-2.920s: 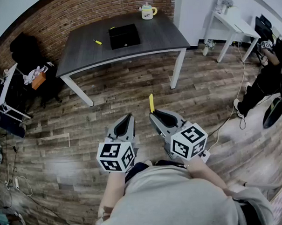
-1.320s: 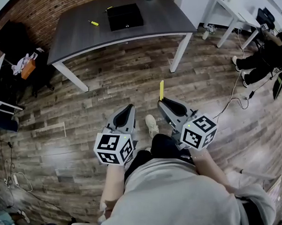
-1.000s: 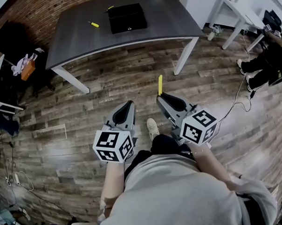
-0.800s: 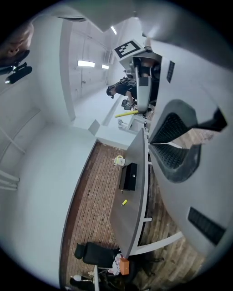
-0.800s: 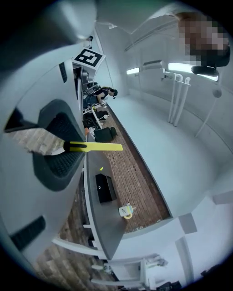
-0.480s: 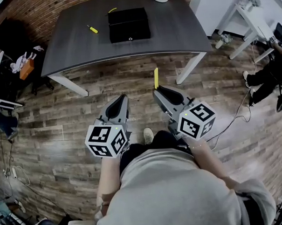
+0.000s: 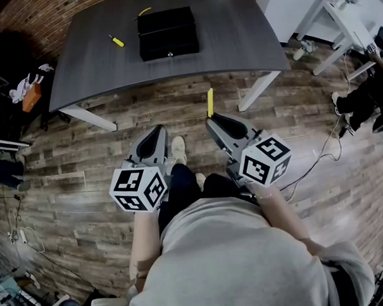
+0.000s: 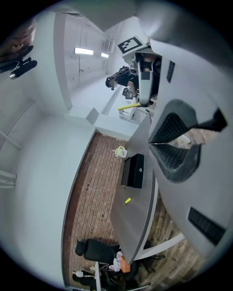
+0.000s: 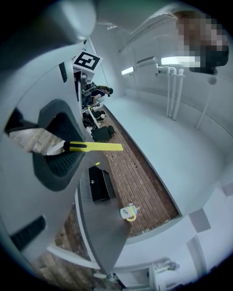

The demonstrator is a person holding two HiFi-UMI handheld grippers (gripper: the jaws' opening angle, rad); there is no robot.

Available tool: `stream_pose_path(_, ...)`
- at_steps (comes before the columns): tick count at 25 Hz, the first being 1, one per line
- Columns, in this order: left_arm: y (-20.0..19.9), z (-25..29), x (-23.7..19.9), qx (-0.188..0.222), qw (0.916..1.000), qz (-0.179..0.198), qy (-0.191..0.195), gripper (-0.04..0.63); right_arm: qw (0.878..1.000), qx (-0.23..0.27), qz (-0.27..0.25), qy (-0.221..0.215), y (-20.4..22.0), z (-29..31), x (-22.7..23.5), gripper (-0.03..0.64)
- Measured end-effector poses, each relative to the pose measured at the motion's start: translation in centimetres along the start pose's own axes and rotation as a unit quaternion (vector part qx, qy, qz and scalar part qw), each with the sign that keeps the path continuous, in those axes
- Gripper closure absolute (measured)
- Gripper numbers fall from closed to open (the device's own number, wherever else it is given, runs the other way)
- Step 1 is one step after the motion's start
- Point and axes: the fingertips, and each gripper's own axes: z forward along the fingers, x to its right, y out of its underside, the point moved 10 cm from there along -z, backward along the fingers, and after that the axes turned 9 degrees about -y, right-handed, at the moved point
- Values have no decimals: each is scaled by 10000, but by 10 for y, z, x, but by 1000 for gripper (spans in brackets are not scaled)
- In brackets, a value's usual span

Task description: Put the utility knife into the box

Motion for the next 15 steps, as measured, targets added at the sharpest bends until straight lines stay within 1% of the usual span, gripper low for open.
stream_pose_path(6, -10, 27, -10, -94, 9999, -53, 54, 572, 9999, 9, 99, 62, -12, 16, 21, 545)
stream_pose_path(12, -29, 66, -30, -86, 9998, -28, 204, 572, 9998, -14, 164, 142, -25, 46, 46, 545)
stream_pose_path(15, -39, 87, -46, -94, 9997, -44, 234, 572, 9998, 51, 143, 113, -35, 69, 61, 545)
